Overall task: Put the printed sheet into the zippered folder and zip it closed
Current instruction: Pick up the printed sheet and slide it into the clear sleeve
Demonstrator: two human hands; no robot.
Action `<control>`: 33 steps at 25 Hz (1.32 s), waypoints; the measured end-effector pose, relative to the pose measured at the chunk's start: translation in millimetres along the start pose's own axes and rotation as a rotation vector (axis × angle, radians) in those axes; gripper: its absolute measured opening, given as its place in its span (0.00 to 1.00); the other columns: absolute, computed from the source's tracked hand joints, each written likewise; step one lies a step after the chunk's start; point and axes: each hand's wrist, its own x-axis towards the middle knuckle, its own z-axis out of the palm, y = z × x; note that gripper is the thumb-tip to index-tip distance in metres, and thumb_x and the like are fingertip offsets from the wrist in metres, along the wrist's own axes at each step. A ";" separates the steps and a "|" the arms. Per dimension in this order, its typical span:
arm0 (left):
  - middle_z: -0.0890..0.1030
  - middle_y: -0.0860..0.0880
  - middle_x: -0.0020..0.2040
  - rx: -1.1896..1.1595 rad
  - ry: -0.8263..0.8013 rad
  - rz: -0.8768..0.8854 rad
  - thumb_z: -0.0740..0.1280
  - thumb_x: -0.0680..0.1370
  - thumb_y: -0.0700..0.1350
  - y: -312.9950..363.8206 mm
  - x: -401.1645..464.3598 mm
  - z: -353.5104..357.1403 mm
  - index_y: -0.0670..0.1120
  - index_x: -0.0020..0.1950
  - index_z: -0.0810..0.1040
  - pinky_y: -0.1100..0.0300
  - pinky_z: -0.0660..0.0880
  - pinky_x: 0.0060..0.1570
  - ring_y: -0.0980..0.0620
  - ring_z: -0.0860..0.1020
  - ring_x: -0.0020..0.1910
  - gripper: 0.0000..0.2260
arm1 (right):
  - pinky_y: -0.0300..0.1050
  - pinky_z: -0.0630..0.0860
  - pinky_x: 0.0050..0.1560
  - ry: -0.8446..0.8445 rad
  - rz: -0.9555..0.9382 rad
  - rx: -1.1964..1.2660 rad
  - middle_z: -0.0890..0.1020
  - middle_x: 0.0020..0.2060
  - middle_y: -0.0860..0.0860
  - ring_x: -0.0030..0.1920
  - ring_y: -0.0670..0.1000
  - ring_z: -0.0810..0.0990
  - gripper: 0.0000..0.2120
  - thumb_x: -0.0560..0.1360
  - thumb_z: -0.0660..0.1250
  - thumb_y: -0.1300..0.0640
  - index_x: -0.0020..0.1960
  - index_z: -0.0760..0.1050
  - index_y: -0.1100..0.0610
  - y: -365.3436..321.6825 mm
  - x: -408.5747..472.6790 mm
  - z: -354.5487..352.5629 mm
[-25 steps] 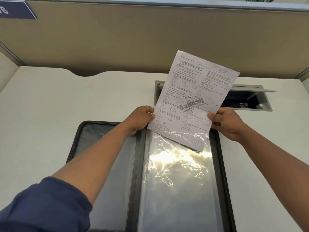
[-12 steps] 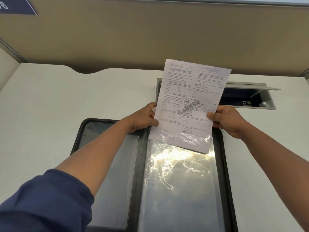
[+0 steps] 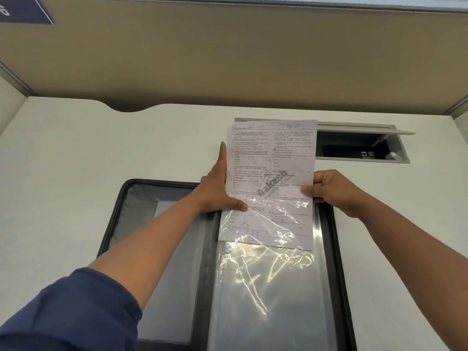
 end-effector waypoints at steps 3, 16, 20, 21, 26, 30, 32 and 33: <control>0.68 0.54 0.76 0.017 0.017 -0.011 0.85 0.57 0.61 2.3 -0.7 1.4 0.66 0.76 0.28 0.40 0.69 0.71 0.47 0.70 0.73 0.71 | 0.44 0.85 0.49 0.004 -0.001 0.043 0.89 0.52 0.49 0.51 0.52 0.88 0.08 0.80 0.70 0.57 0.57 0.84 0.56 -2.8 1.4 1.4; 0.68 0.64 0.65 0.009 0.050 -0.015 0.84 0.54 0.63 -1.9 -2.3 2.6 0.66 0.79 0.35 0.47 0.71 0.68 0.64 0.75 0.56 0.70 | 0.54 0.85 0.51 0.287 -0.033 0.061 0.90 0.44 0.51 0.45 0.56 0.89 0.06 0.81 0.69 0.59 0.50 0.85 0.57 -1.5 6.6 10.2; 0.65 0.57 0.75 0.032 0.056 -0.002 0.84 0.55 0.63 0.4 -3.7 3.2 0.65 0.79 0.35 0.41 0.71 0.69 0.52 0.73 0.66 0.69 | 0.51 0.85 0.50 0.227 -0.020 -0.028 0.89 0.45 0.47 0.45 0.53 0.89 0.06 0.82 0.68 0.57 0.51 0.85 0.55 2.9 -5.3 15.1; 0.65 0.57 0.76 0.038 0.058 0.004 0.84 0.55 0.63 1.0 -3.9 3.3 0.65 0.79 0.36 0.40 0.70 0.69 0.51 0.72 0.68 0.68 | 0.50 0.85 0.49 0.213 -0.015 -0.042 0.89 0.45 0.46 0.45 0.52 0.89 0.06 0.82 0.68 0.57 0.51 0.84 0.54 3.6 -8.1 15.7; 0.62 0.55 0.80 0.051 0.050 0.015 0.84 0.57 0.62 2.2 -2.3 2.3 0.61 0.81 0.38 0.36 0.67 0.71 0.48 0.66 0.76 0.68 | 0.47 0.83 0.48 0.174 -0.032 -0.055 0.89 0.49 0.46 0.47 0.51 0.88 0.05 0.81 0.68 0.57 0.52 0.84 0.51 -3.1 -10.7 17.3; 0.61 0.55 0.80 0.050 0.052 0.012 0.84 0.58 0.61 2.7 -1.0 2.1 0.60 0.81 0.39 0.37 0.67 0.71 0.48 0.65 0.76 0.67 | 0.53 0.83 0.54 0.237 -0.036 0.048 0.88 0.51 0.48 0.52 0.53 0.87 0.06 0.82 0.68 0.56 0.55 0.83 0.54 -23.1 6.1 16.4; 0.62 0.55 0.79 0.047 0.057 0.015 0.84 0.58 0.61 2.0 -0.7 2.6 0.60 0.81 0.40 0.37 0.67 0.71 0.48 0.65 0.76 0.67 | 0.51 0.83 0.51 0.288 -0.026 0.038 0.88 0.51 0.48 0.53 0.53 0.86 0.05 0.82 0.68 0.59 0.53 0.82 0.56 -29.6 13.2 14.4; 0.62 0.55 0.80 0.046 0.058 0.015 0.84 0.58 0.61 1.4 -0.9 2.8 0.60 0.81 0.40 0.37 0.67 0.71 0.48 0.65 0.76 0.66 | 0.48 0.82 0.48 0.305 -0.023 0.015 0.87 0.50 0.47 0.53 0.53 0.86 0.04 0.81 0.68 0.59 0.51 0.82 0.56 -30.4 15.2 13.7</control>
